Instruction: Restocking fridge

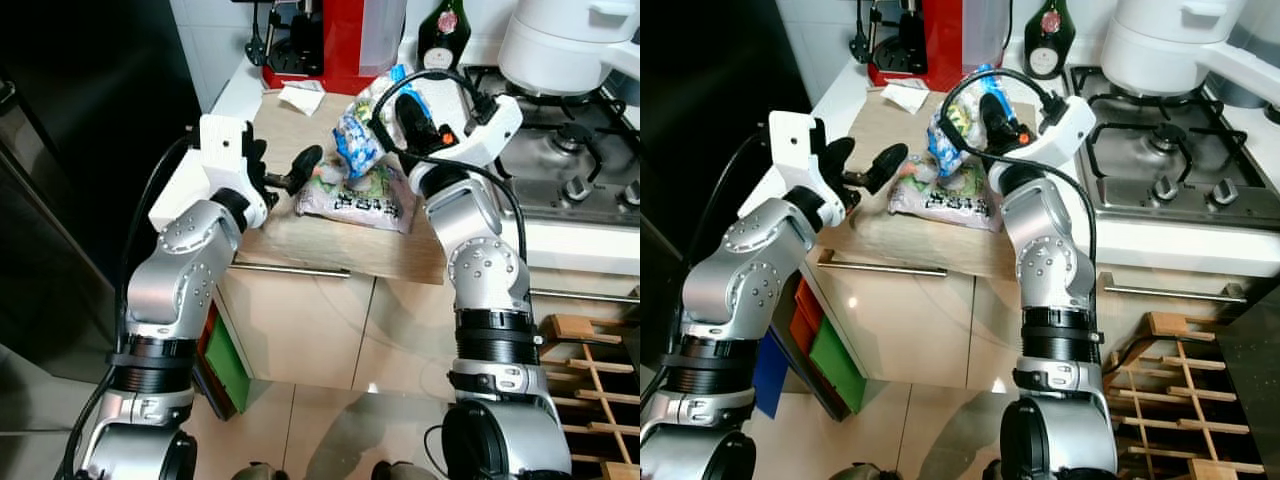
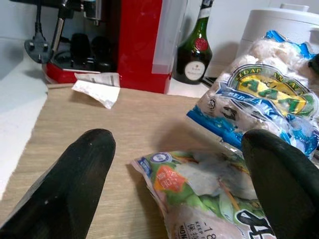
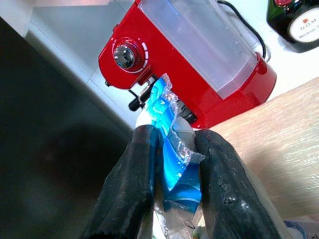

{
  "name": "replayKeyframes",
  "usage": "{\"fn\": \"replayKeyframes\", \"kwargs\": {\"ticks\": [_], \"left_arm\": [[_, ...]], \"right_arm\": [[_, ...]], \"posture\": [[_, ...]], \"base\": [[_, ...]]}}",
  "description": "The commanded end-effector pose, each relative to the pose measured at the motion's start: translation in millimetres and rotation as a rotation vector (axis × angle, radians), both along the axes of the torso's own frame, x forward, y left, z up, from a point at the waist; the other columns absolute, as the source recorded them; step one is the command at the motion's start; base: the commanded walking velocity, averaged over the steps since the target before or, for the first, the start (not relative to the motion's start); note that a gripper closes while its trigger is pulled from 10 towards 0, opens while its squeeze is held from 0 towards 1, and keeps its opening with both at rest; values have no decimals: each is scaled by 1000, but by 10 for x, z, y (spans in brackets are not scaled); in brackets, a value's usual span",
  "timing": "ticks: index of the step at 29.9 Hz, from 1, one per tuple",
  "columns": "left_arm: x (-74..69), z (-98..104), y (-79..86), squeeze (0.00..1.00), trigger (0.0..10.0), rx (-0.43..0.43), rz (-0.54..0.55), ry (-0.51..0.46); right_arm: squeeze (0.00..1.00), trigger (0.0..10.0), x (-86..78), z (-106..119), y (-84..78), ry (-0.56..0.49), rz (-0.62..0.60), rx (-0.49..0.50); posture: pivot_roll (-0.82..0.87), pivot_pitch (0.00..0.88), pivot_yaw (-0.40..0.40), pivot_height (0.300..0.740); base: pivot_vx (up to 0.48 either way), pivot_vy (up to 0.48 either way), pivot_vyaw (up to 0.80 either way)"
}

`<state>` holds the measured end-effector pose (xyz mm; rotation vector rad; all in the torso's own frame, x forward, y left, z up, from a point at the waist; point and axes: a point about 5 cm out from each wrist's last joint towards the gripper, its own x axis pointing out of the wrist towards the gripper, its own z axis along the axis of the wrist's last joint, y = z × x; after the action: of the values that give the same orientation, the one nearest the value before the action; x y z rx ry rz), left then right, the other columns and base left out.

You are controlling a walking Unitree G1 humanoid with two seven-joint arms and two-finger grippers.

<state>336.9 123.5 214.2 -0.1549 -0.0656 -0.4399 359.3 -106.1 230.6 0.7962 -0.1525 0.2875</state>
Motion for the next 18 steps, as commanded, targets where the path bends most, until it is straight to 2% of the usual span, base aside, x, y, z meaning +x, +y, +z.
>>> {"fn": "replayKeyframes", "kwargs": {"ticks": [1,2,4,7,8,9,11,14,15,18], "left_arm": [[-7,-14,5,0,10000,19,2,-3],[-7,-14,5,0,10000,19,2,-3],[-5,-21,10,0,10000,24,6,-3],[7,-25,33,0,10000,37,38,-10],[7,-25,33,0,10000,37,38,-10],[14,-17,52,0,10000,38,61,-23],[17,-11,61,0,10000,35,72,-30],[-8,57,64,0,10000,44,96,-95],[-8,57,64,0,10000,44,96,-95],[-47,158,23,0,10000,74,106,-190]], "right_arm": [[0,0,-9,65,8,-36,-9,3],[0,0,-9,65,8,-36,-9,3],[0,0,-14,162,-38,-99,-59,-56],[0,0,-42,288,-97,-199,-144,-190],[0,0,-42,288,-97,-199,-144,-190],[0,0,-69,341,-130,-249,-196,-263],[0,0,-81,358,-147,-266,-220,-290],[0,0,-147,408,-256,-315,-348,-384],[0,0,-147,408,-256,-315,-348,-384],[0,0,-243,431,-301,-385,-453,-521]], "posture": [[-71,18,55,740],[-71,18,55,740],[-72,19,58,740],[-70,19,58,740],[-70,19,58,740],[-70,19,58,740],[-70,19,58,740],[-69,20,58,740],[-69,20,58,740],[-77,19,58,740]], "base": [[0,0,0],[0,0,0],[0,0,0],[0,0,0],[0,0,0],[0,0,0],[0,0,0],[0,0,0],[0,0,0],[0,0,0]]}}
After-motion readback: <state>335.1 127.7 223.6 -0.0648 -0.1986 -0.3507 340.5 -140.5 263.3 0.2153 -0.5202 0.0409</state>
